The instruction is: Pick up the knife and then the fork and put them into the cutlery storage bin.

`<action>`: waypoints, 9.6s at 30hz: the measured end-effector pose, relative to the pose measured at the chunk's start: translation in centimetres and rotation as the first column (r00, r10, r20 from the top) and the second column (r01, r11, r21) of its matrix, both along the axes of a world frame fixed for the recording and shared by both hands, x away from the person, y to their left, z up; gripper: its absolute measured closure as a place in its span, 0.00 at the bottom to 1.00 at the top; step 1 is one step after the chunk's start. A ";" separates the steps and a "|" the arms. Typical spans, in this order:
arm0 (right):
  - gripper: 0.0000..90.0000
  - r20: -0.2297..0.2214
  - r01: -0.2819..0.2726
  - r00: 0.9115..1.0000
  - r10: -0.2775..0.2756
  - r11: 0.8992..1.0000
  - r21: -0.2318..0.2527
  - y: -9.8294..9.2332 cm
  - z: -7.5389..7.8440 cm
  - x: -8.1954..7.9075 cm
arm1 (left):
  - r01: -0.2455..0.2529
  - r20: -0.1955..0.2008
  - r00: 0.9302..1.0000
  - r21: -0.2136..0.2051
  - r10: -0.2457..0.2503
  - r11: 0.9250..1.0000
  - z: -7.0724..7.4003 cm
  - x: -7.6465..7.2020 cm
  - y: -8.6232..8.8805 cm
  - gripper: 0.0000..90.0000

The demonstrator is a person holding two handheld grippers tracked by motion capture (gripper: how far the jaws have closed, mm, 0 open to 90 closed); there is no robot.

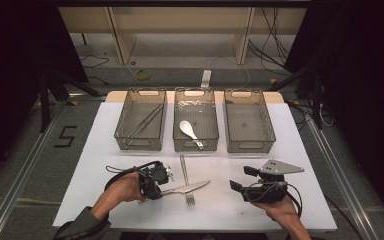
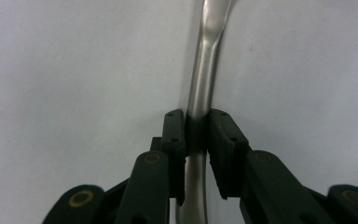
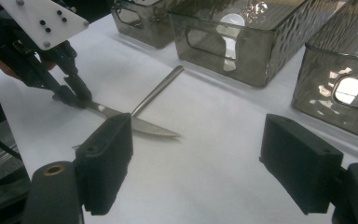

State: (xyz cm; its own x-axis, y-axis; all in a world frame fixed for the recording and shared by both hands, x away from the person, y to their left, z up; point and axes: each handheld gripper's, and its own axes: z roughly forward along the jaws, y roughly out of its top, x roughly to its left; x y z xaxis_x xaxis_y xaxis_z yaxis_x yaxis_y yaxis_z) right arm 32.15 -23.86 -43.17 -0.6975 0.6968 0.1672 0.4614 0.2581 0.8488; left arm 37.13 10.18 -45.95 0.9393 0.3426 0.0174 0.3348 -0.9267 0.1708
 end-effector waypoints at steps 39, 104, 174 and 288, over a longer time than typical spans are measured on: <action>0.30 0.060 -0.127 0.990 0.130 0.991 -0.047 4.3 0.4 0.3 | -0.019 0.056 0.998 -0.134 0.026 0.991 2.6 -0.2 -1.1 0.87; 0.93 0.194 -0.267 0.790 0.581 0.612 -0.744 12.9 -2.6 -1.5 | 0.004 0.011 1.000 -0.343 -0.001 0.939 7.1 -0.4 -3.7 0.62; 0.93 0.017 0.323 0.940 -0.342 0.870 -0.372 0.5 4.5 22.7 | -0.209 0.133 0.885 -0.744 0.447 0.635 4.2 -2.0 5.9 0.21; 0.30 0.051 0.051 0.997 -0.051 0.999 -0.004 0.6 0.3 0.1 | -0.167 0.162 0.947 -0.486 0.276 0.858 -1.3 8.5 -3.5 0.99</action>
State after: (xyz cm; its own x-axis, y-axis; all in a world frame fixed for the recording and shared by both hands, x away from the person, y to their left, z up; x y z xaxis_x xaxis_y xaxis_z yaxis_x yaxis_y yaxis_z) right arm 32.26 -23.26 -42.91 -0.6682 0.7327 0.1291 0.4305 0.2393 0.8703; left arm 45.61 6.69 -47.25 0.8277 0.5611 0.0005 0.4254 -0.6282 0.6515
